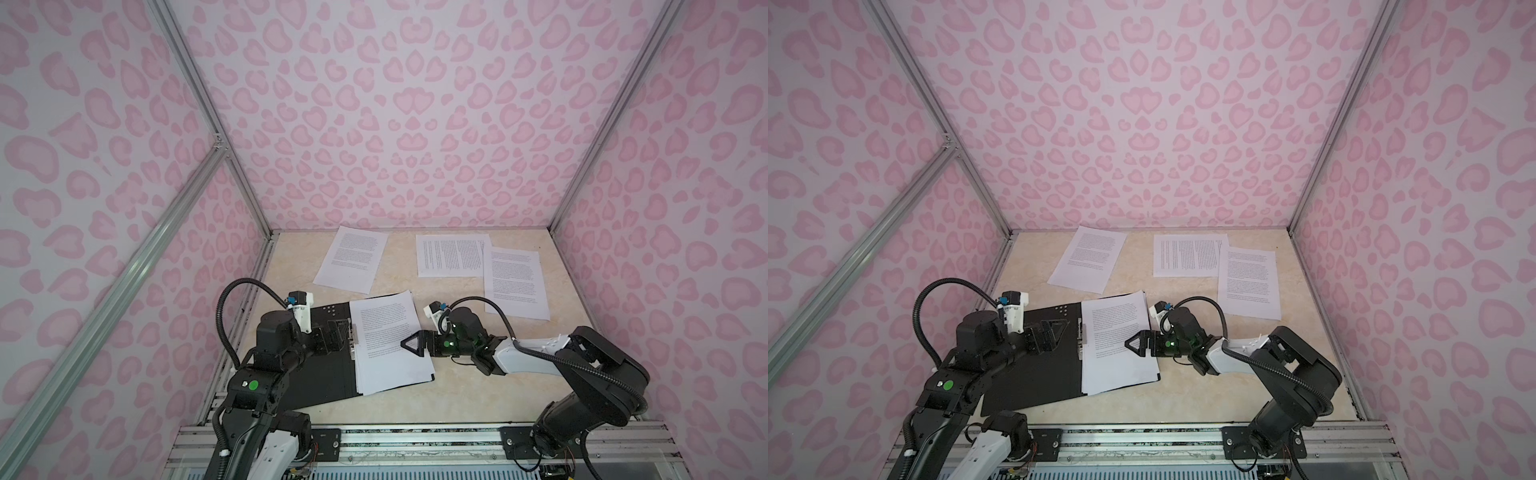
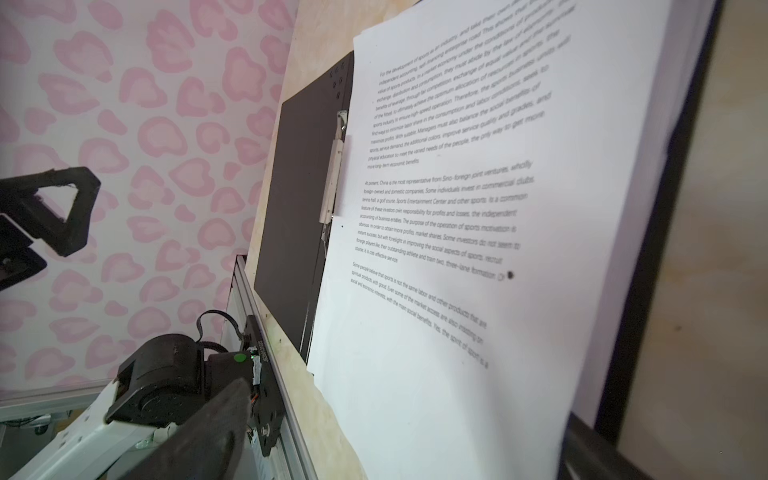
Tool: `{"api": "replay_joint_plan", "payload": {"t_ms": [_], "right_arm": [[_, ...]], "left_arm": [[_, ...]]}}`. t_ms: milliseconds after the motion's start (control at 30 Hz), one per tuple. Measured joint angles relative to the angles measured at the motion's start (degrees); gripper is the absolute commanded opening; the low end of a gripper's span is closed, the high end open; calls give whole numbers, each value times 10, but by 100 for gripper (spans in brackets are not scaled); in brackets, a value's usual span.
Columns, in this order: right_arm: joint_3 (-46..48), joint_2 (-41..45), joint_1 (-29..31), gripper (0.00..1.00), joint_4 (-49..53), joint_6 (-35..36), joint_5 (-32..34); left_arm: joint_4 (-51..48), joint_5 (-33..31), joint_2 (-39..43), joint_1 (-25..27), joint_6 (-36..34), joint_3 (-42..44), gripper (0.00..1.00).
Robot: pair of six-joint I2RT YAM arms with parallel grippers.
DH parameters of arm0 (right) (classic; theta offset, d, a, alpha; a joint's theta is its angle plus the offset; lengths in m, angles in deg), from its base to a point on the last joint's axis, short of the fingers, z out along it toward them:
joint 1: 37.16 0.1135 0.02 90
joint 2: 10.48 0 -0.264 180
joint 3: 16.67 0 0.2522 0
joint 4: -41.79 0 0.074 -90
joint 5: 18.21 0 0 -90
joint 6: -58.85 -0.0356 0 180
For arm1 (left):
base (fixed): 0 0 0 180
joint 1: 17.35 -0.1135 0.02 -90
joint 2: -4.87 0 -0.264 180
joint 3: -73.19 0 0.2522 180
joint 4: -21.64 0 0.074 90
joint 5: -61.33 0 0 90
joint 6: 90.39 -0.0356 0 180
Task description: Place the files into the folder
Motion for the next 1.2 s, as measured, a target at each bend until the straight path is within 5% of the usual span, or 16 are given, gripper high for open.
{"api": "replay_joint_plan", "payload": {"t_ms": [533, 700, 900, 1000, 1200], "right_arm": [[-12, 98, -29, 97, 135, 82, 87], [1, 142, -94, 97, 162, 106, 97], [38, 193, -217, 97, 181, 105, 107], [41, 207, -281, 97, 186, 106, 111], [28, 198, -407, 95, 204, 103, 140]], "left_arm": [[0, -13, 21, 0, 17, 0, 97], [16, 0, 32, 0, 53, 9, 97], [154, 92, 26, 5, 161, 111, 97], [212, 109, -24, 35, 188, 117, 97], [292, 67, -191, 200, 192, 69, 100]]}}
